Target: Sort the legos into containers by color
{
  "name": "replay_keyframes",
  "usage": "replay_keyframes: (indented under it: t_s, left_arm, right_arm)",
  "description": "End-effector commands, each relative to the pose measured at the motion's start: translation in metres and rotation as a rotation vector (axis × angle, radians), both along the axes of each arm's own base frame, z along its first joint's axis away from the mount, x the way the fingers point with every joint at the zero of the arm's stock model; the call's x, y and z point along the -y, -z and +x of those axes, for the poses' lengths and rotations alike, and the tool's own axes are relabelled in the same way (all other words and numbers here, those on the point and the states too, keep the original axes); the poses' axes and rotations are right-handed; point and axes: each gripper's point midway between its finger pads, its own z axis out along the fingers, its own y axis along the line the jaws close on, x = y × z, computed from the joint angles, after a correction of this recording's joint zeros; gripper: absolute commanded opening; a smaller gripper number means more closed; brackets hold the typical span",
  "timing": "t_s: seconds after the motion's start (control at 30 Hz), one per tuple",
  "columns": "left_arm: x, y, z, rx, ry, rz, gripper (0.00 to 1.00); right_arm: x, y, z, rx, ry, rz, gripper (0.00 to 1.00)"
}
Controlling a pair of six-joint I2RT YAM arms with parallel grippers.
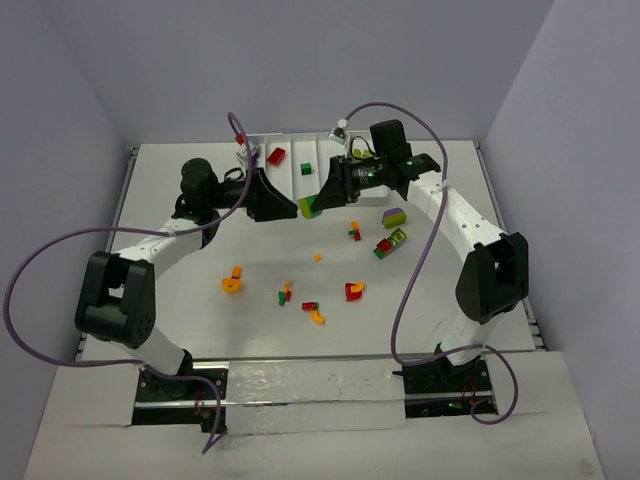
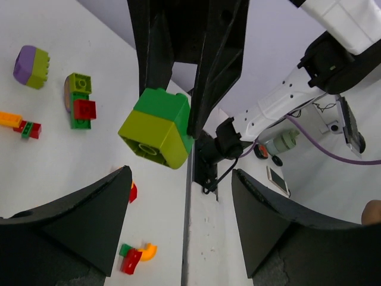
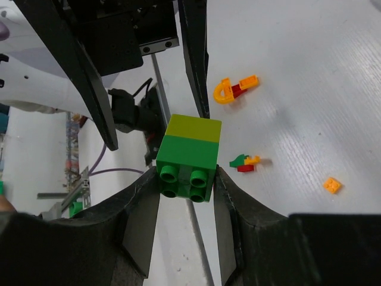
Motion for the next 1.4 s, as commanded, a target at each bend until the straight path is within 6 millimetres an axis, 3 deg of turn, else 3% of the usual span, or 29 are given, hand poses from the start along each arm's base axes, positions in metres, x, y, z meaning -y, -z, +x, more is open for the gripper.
replay_keyframes:
  t_s: [0.0,0.27,0.43,0.63,0.83,0.97,1.17,1.37]
  left_arm:
    - [0.007,-0.026,-0.006,0.062,0.032,-0.089,0.77]
    - [0.022,-0.028,-0.001,0.066,0.035,-0.101,0.76]
    - [0.026,-0.024,0.007,0.058,0.019,-0.081,0.7]
    - [0.027,-0.028,0.003,0.053,0.041,-0.098,0.45]
    - [0.027,-0.03,0.002,0.026,0.063,-0.129,0.28]
    - [0.027,-0.029,0.001,0.011,0.076,-0.125,0.01]
    - [0.022,-0.016,0.005,0.013,0.036,-0.078,0.0]
    - [0.002,0.003,0.015,0.001,-0.035,-0.018,0.0]
  right_arm:
    - [-0.003,-0.022,-0.009,0.03,-0.046,0.069,0.0]
    - [-0.004,-0.029,-0.017,0.019,-0.081,0.107,0.0]
    - [-0.003,-0.032,-0.02,0.034,-0.082,0.112,0.0]
    - [-0.002,-0.03,-0.021,0.032,-0.086,0.115,0.0]
    - [-0.003,-0.034,-0.023,0.036,-0.097,0.13,0.0]
    - [0.0,-0.035,-0.02,0.051,-0.077,0.12,0.0]
    - [0.016,-0.036,-0.004,0.058,-0.019,0.116,0.0]
    - [0.038,-0.041,0.009,0.064,0.025,0.13,0.0]
